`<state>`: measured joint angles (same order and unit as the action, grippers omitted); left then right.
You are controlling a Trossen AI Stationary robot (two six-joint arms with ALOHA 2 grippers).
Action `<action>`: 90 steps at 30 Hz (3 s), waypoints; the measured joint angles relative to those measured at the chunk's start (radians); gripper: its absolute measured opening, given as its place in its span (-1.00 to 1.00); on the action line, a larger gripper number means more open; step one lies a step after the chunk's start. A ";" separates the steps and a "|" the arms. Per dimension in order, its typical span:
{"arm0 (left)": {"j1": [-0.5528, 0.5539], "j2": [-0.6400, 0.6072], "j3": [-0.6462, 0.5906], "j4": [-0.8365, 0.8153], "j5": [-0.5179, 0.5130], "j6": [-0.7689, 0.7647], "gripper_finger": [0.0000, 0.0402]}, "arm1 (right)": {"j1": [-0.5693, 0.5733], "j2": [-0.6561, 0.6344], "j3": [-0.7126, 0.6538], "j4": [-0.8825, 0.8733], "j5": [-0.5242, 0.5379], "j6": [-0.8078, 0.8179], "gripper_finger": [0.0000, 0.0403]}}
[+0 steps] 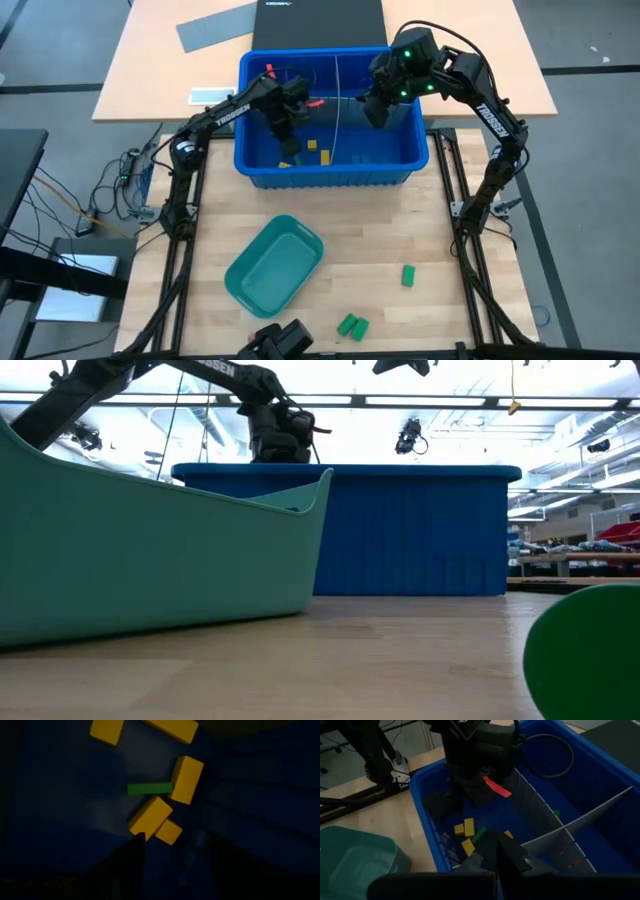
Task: Sort Items/Unsort Items
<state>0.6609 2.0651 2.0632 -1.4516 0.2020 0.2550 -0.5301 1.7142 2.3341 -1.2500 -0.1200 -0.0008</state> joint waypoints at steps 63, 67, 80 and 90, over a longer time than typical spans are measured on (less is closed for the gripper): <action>0.038 0.001 0.078 0.107 0.073 0.055 -0.99 | -0.036 -0.007 0.000 -0.005 0.026 -0.133 -1.00; 0.077 0.001 0.157 0.077 0.249 0.051 -1.00 | -0.036 -0.006 0.000 -0.005 0.026 -0.134 -1.00; 0.107 0.000 0.203 -0.051 0.280 0.102 -0.99 | -0.036 -0.006 0.000 -0.008 0.026 -0.134 -1.00; 0.016 0.000 0.000 0.027 0.059 0.058 -0.70 | -0.036 -0.006 0.000 -0.009 0.020 -0.091 -1.00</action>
<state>0.6770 2.0651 2.0628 -1.4249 0.2609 0.3129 -0.5660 1.7077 2.3341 -1.2587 -0.1001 -0.0921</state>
